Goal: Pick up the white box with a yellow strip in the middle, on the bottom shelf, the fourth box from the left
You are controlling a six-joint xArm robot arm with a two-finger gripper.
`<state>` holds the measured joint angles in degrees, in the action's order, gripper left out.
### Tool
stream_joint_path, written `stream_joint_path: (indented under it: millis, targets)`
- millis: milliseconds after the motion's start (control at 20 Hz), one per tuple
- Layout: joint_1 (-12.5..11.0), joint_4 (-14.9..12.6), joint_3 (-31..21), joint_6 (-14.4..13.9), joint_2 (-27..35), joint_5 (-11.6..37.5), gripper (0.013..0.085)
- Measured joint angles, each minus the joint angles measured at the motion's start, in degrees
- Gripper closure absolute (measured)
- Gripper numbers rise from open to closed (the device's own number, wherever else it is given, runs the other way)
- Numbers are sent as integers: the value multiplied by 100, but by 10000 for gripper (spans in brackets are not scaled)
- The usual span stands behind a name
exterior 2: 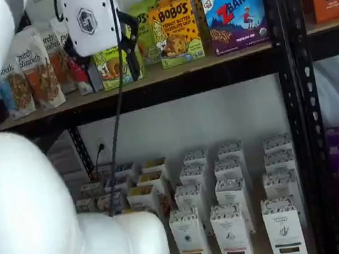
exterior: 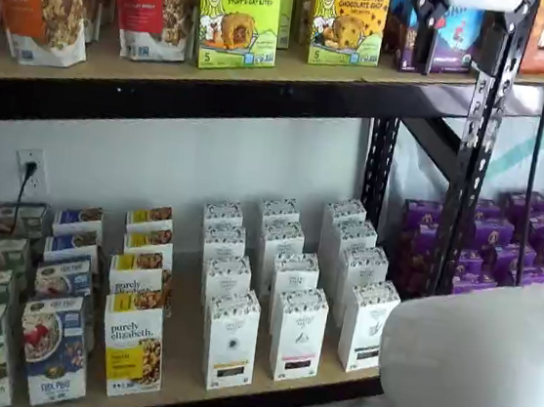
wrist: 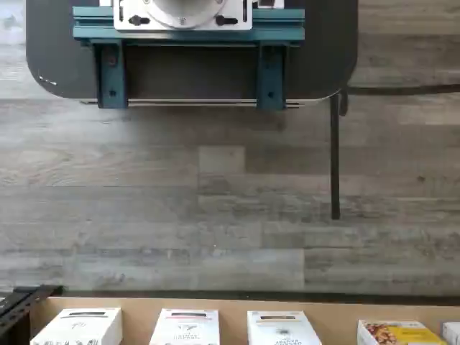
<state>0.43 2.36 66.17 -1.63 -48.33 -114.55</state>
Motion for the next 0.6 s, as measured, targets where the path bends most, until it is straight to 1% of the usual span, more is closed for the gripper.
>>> stream_joint_path:
  millis: [50,100,150,350,600]
  targets:
    - [-91,98,-53,54,-56,89,130]
    - [-269,284,-143,149,-153,240,130]
    - [-328,358,-166,187,-178,285,130]
    - [-415,461,-199,249,-178,320,130]
    - [-386,509,-340,219,-173,444,130]
